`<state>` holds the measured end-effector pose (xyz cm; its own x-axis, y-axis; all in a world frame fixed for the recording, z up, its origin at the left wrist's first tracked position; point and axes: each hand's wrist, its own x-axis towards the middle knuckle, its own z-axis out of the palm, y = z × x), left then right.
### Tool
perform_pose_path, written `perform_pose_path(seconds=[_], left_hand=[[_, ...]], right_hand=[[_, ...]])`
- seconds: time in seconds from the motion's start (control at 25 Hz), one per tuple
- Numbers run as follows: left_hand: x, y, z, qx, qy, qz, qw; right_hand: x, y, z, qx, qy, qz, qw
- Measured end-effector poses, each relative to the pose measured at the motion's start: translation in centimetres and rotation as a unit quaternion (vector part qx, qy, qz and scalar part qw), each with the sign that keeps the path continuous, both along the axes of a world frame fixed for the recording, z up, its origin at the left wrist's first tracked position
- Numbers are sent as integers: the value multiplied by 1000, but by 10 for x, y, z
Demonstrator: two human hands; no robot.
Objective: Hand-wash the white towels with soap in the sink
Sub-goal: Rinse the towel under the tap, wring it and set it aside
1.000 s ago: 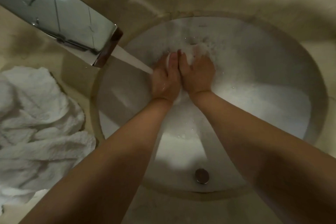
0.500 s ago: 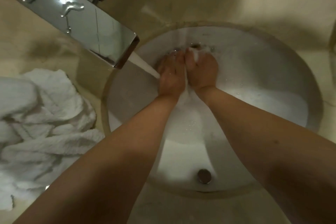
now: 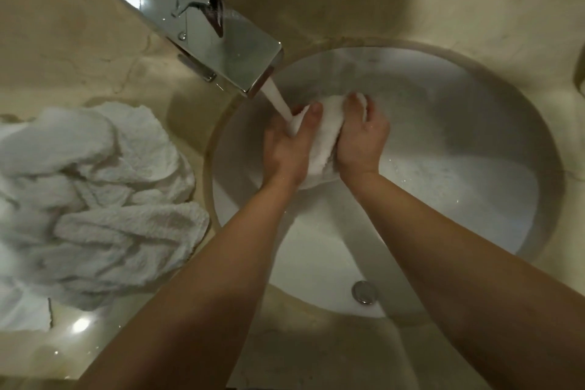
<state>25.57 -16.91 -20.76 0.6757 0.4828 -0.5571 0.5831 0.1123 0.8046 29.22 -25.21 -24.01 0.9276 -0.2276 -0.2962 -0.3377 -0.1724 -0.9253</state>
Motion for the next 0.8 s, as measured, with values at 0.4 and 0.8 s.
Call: perform_pose_path(seconds=[0.4,0.8], left_hand=[[-5,27,-17,232,-131,-7,964],[-23,2,-35,267,-34,121,955]], right_hand=[[-10,3,5,-31,57,129,990],[-2,25,1,-204,-187,298,913]])
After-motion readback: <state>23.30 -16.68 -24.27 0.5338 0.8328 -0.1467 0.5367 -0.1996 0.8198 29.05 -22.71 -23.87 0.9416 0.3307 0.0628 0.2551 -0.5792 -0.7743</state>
